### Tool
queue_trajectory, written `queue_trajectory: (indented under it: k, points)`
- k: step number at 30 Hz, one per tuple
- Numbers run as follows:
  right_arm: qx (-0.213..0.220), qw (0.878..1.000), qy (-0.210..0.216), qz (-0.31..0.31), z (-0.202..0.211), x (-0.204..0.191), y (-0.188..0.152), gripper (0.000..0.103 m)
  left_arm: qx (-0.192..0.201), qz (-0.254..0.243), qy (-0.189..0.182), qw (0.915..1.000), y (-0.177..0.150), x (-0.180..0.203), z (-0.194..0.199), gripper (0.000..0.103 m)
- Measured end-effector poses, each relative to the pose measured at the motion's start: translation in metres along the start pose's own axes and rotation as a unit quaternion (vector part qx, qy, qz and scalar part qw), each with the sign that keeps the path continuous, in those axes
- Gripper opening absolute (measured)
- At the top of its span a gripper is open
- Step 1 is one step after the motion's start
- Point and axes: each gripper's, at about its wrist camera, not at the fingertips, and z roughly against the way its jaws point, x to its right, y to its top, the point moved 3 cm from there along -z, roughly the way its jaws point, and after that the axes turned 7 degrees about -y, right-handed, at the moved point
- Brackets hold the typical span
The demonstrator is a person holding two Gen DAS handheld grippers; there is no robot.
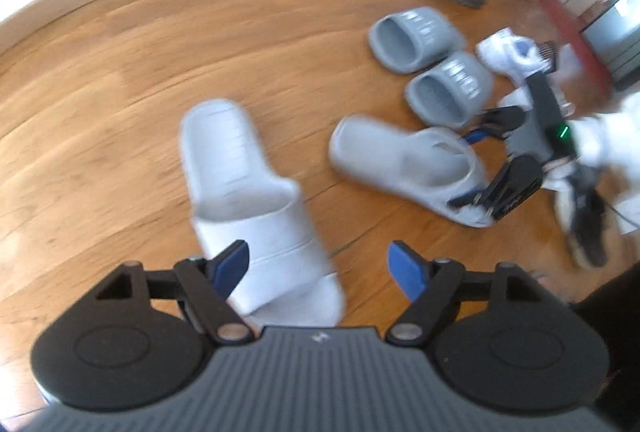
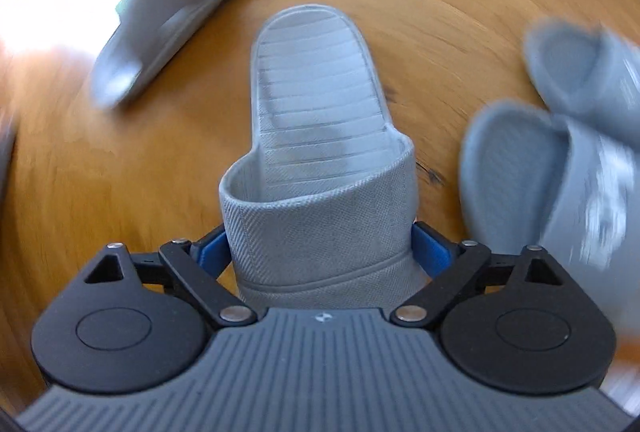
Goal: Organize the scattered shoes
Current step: 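Lower the held slipper beside the first one and open the right gripper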
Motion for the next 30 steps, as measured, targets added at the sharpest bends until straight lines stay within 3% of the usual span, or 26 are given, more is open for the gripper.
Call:
queue_trajectory:
  k: [2, 5, 8, 10, 14, 20, 23, 25, 28, 30]
  points:
    - [-0.020, 0.998, -0.015, -0.065, -0.003, -0.006, 0.015, 0.092, 0.002, 0.014, 0.012, 0.9998, -0.001, -0.006, -0.005, 0.075]
    - [-0.034, 0.993, -0.030, -0.105, -0.008, -0.025, 0.048, 0.092, 0.001, 0.034, 0.018, 0.9993, 0.001, -0.016, -0.008, 0.075]
    - [-0.035, 0.988, -0.027, -0.146, -0.012, -0.041, 0.080, 0.093, 0.005, 0.019, 0.030, 0.9994, 0.004, -0.017, -0.004, 0.075]
    - [-0.037, 0.983, 0.000, -0.182, -0.013, -0.052, 0.099, 0.097, 0.009, 0.022, 0.033, 0.9992, 0.005, -0.019, -0.002, 0.075]
    - [-0.040, 0.975, 0.101, -0.193, -0.007, -0.061, 0.110, 0.102, 0.006, 0.031, 0.044, 0.9985, 0.002, -0.023, -0.002, 0.075]
    - [-0.017, 0.967, 0.118, -0.224, -0.001, -0.053, 0.094, 0.103, 0.001, 0.051, 0.045, 0.9977, -0.003, -0.032, -0.015, 0.075]
    - [-0.003, 0.970, 0.091, -0.225, 0.000, -0.066, 0.090, 0.101, 0.001, 0.048, 0.037, 0.9981, 0.002, -0.028, -0.023, 0.075]
    - [0.009, 0.970, 0.048, -0.236, -0.001, -0.081, 0.090, 0.100, 0.001, 0.044, 0.042, 0.9982, 0.006, -0.024, -0.025, 0.075]
    - [0.024, 0.965, -0.018, -0.259, -0.001, -0.095, 0.092, 0.099, -0.010, 0.043, 0.081, 0.9957, 0.007, -0.022, -0.021, 0.075]
    - [0.019, 0.966, -0.044, -0.255, -0.005, -0.105, 0.096, 0.102, -0.008, 0.045, 0.081, 0.9957, 0.007, -0.021, -0.018, 0.075]
